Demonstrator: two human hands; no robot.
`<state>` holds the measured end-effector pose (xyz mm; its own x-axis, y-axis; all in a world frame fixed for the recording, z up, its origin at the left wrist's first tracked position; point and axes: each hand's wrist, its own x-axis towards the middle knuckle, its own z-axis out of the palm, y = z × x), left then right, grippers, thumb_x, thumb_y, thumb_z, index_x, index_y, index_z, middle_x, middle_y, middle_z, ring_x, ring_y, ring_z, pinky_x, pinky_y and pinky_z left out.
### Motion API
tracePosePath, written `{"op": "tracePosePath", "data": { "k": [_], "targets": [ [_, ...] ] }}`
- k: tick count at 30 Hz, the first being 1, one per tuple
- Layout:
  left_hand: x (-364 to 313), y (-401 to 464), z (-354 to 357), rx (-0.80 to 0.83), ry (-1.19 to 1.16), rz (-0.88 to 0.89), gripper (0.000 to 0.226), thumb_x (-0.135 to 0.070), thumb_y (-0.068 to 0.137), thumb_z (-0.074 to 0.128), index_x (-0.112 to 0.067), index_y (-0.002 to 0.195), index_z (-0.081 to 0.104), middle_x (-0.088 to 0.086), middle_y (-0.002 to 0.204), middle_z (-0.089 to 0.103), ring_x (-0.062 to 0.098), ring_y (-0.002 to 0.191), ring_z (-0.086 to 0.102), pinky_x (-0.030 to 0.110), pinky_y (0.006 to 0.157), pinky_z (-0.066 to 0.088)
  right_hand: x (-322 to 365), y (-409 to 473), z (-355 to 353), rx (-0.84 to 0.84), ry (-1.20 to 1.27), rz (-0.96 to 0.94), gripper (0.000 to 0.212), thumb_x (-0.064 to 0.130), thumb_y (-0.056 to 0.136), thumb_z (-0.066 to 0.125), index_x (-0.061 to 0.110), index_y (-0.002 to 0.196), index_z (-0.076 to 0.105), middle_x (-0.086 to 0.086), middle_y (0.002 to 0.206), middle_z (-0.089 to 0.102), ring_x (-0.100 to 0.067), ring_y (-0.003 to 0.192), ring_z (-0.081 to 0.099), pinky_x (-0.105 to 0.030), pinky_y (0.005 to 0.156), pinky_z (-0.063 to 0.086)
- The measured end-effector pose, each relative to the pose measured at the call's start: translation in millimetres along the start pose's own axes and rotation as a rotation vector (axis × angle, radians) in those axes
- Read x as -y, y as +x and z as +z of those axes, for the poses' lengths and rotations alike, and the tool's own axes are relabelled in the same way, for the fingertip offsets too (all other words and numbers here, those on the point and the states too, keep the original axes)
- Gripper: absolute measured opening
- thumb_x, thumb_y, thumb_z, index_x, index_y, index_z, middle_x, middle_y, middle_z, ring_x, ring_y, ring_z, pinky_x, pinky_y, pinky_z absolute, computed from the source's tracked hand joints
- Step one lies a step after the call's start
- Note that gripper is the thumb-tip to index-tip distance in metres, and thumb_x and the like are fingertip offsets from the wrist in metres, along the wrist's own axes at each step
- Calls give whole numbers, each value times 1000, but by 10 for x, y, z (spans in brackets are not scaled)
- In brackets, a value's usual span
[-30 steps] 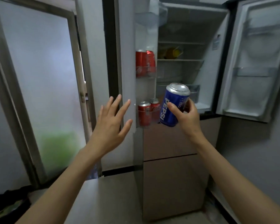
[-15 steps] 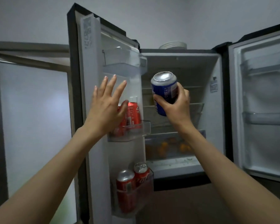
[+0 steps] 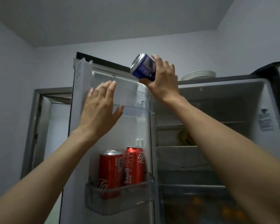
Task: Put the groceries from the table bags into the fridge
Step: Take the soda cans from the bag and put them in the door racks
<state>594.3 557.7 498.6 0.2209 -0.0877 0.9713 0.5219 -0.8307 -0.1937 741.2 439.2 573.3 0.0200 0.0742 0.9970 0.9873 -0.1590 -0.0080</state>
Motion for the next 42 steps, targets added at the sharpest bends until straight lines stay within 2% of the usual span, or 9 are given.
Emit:
{"op": "tracePosePath", "data": {
  "k": [6,12,16,20,26,31,34,37,42],
  "targets": [
    [117,0,-71,23,14,54,64,-42,86,50,-7,138,39,13,143,43,28,132,41,50,111,27,86,263,185,313,230,-147,61,31,80,69,16,133,44,-10,120,58,-24,102,53,-34,91,43],
    [139,-19,-104,29,18,30,64,-42,89,52,-17,144,31,4,153,28,21,140,28,52,116,9,109,254,296,758,648,51,33,25,89,60,31,120,52,6,101,58,-9,87,57,-20,70,48],
    [134,-19,-86,28,-16,4,65,-42,89,53,-22,145,28,1,155,23,19,143,20,52,115,0,83,396,295,1011,504,106,18,34,87,58,41,104,58,5,108,56,-15,101,53,-33,84,48],
    [148,-12,-92,24,-1,1,65,-44,88,54,-25,145,29,1,155,22,21,144,17,49,114,3,98,502,334,1166,418,142,22,38,85,59,45,106,58,1,117,55,-16,103,53,-28,75,47],
    [173,-29,-49,-21,-40,4,63,-43,88,57,-24,143,35,4,149,36,21,138,32,51,114,7,39,497,409,1182,424,126,26,44,84,56,40,109,59,0,115,61,-19,101,60,-32,86,51],
    [179,-44,3,-54,-36,8,65,-50,85,47,-23,143,34,4,147,39,21,134,39,51,112,8,96,426,353,1069,380,164,35,52,92,41,23,97,60,0,96,64,-14,84,62,-27,78,48],
    [186,-67,28,-45,22,18,66,-54,88,35,-23,145,28,6,150,34,24,135,38,52,111,8,149,339,425,876,332,111,43,54,93,37,20,100,62,-5,102,63,-18,86,62,-29,79,49],
    [177,-94,20,22,111,20,67,-55,90,19,-22,149,12,6,156,18,25,140,28,53,112,6,178,152,493,587,224,23,53,50,98,23,20,117,63,-13,118,61,-26,101,58,-39,92,45],
    [170,-137,-72,142,112,-10,68,-56,89,9,-27,149,-2,1,158,-2,22,145,7,50,115,0,133,-290,552,252,119,-67,49,42,100,20,23,143,34,-3,150,34,-20,140,27,-50,115,9]
  ]
}}
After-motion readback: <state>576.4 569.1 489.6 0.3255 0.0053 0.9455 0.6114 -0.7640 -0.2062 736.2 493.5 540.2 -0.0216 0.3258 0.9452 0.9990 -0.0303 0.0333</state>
